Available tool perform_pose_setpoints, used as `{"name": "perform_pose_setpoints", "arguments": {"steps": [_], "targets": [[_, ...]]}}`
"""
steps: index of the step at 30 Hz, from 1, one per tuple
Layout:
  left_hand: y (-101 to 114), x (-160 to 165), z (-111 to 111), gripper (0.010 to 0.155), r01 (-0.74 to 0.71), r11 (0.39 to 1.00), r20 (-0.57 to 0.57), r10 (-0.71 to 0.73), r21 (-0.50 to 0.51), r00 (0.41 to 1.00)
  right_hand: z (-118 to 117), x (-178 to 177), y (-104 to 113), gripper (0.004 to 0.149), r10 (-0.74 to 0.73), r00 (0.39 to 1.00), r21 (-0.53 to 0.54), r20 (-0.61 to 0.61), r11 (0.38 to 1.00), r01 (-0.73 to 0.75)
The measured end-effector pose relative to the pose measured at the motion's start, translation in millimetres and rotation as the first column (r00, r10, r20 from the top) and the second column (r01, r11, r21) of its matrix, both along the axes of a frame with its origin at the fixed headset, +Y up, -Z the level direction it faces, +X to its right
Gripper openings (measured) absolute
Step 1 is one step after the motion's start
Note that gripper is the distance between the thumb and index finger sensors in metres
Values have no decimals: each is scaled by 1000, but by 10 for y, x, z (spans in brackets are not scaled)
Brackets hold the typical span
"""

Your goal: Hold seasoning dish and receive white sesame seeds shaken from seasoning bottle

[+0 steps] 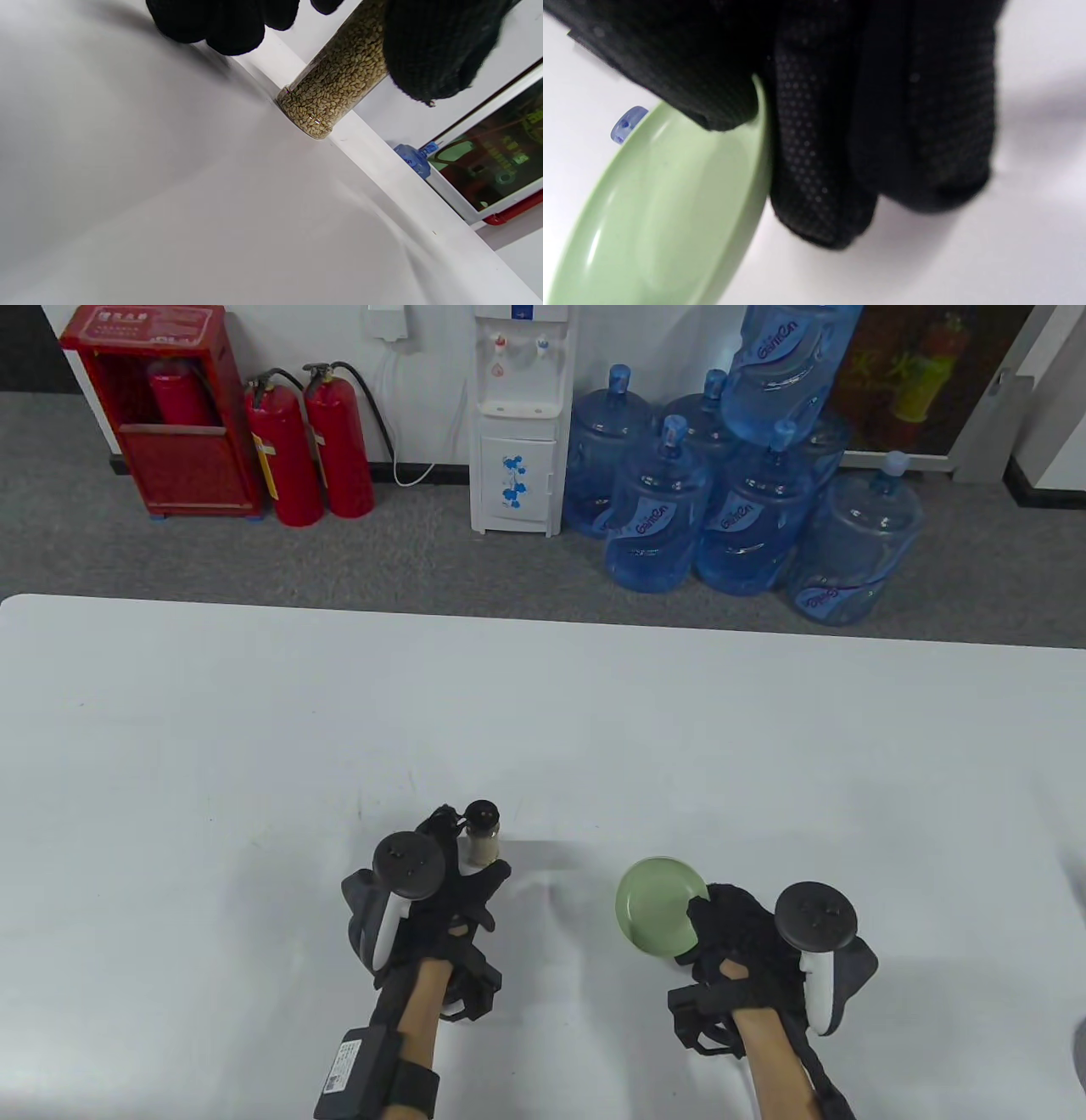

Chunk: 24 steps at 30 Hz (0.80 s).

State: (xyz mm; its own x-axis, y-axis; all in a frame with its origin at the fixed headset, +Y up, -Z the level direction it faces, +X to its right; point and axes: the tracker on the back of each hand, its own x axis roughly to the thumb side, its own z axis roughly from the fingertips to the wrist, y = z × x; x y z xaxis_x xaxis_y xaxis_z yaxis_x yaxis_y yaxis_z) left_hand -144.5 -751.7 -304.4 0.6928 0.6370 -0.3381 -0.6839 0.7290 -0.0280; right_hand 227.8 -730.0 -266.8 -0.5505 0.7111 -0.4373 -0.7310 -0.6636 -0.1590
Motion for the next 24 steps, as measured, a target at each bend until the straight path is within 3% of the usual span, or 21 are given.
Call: {"name": "perform_pose_setpoints", "arguments": {"steps": [6,13,18,21,24], "targets": [[-39,-67,-85,77,-106,994,-54,105,-13,993,-18,-54,-20,40,14,1000,-16,-18,1000,-14],[-18,28,-112,68,-17,999,-41,15,-29,999,-11,-71,-23,40,12,1000,-19,-21,1000,-12],[88,99,35,69,28,992,-5,-27,124,1000,-2,-84,4,41,25,999,-2,-45,1000,-25],[193,155,215,69,68,950,28,-80,305,996,1,-112,-13,41,7,998,-13,-61,1000,-8],[304,232,445,68,138,914,97,-188,381,977,10,-170,-49,41,-31,996,-40,-89,999,28]]}}
